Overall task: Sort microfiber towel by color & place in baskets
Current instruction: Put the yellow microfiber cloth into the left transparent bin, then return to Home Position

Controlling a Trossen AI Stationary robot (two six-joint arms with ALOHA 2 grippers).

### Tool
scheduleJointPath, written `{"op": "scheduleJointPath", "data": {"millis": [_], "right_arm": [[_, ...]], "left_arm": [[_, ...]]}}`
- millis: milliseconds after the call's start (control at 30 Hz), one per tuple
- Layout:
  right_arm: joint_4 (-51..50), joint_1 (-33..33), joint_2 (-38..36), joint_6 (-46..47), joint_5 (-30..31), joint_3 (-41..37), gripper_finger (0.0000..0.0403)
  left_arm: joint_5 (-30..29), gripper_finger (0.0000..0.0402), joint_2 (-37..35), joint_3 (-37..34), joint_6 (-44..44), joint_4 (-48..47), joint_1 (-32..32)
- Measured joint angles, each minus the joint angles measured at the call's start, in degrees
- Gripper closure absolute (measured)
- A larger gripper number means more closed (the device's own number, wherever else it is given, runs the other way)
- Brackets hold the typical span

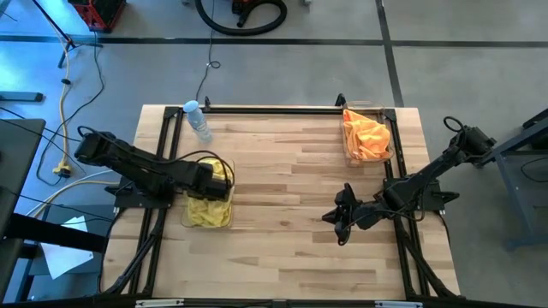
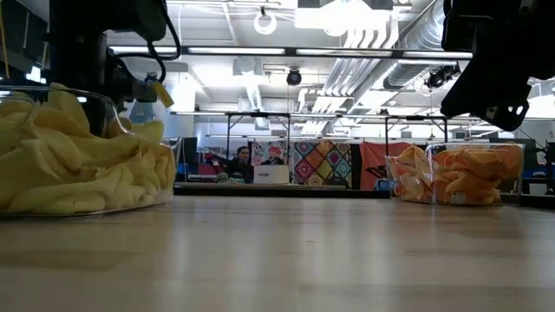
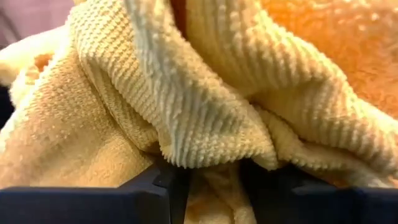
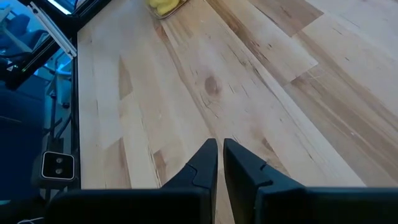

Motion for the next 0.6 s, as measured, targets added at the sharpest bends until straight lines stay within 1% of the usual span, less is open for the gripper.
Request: {"op": "scheduleJointPath", "data": {"millis": [133, 233, 467, 600], "right_arm": [[0.0, 0.0, 0.0, 0.0, 0.0, 0.0, 0.0380], [0.0, 0.0, 0.0, 0.0, 0.0, 0.0, 0.0380], [0.0, 0.0, 0.0, 0.2, 0.0, 0.0, 0.0380], [0.0, 0.0, 0.0, 2.2, 0.1, 0.0, 0.0380]], "left_arm": [[1.0, 0.0273, 0.0, 3.1, -0.3, -4.5, 0.0], [1.2, 0.0272, 0.0, 6.0, 1.1, -7.9, 0.0], [-0.4, 0.0272, -0.1, 13.9, 5.9, -15.1, 0.0], [-1.5, 0.0272, -0.1, 18.3, 10.0, -19.7, 0.0]]}}
